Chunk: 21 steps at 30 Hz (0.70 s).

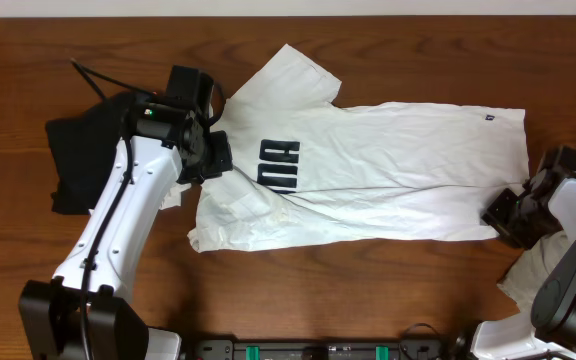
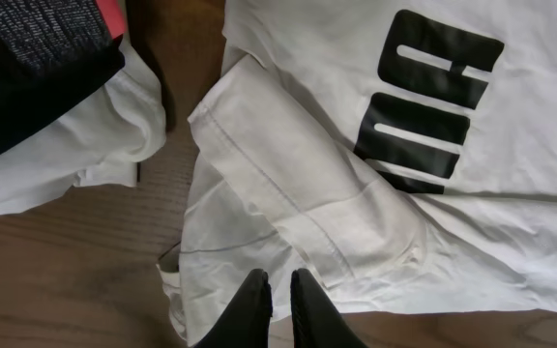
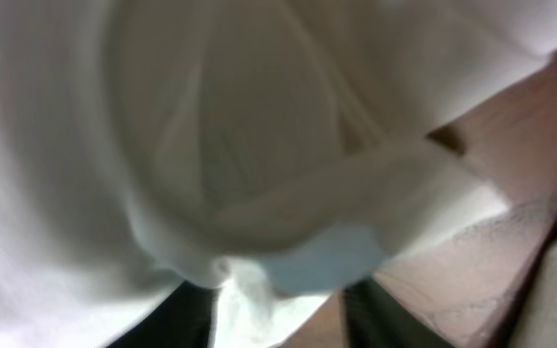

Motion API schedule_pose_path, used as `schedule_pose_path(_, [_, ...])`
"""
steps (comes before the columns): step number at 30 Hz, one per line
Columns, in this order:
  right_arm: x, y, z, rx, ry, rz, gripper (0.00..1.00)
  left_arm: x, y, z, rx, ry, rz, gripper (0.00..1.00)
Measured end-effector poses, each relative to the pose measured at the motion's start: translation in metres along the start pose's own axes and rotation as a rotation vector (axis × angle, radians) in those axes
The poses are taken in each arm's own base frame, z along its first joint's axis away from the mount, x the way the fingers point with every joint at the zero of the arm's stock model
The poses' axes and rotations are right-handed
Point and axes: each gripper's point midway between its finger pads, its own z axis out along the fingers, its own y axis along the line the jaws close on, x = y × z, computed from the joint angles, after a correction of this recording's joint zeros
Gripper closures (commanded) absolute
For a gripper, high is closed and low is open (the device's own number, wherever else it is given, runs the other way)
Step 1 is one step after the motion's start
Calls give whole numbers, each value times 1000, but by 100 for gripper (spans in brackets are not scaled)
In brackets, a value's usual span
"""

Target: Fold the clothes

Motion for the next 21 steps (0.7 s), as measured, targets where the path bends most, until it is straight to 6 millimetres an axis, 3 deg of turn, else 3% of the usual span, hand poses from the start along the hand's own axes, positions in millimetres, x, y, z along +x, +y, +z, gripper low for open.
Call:
schedule_pose_path(3, [1,0,0,2,5,-1,93,0,0,0,-1,2,0,88])
schedule_pose_path(5, [4,-1,-2,8,19,-3,99,1,0,0,-1,3,1,88])
schedule_pose_path(14, [-4,8,-36,0,50,-24,99,1,1,0,-2,6,3,88])
schedule_pose_path(21, [-47,35,-61,-99,-104,-63,97,1,1,0,-2,6,3,88])
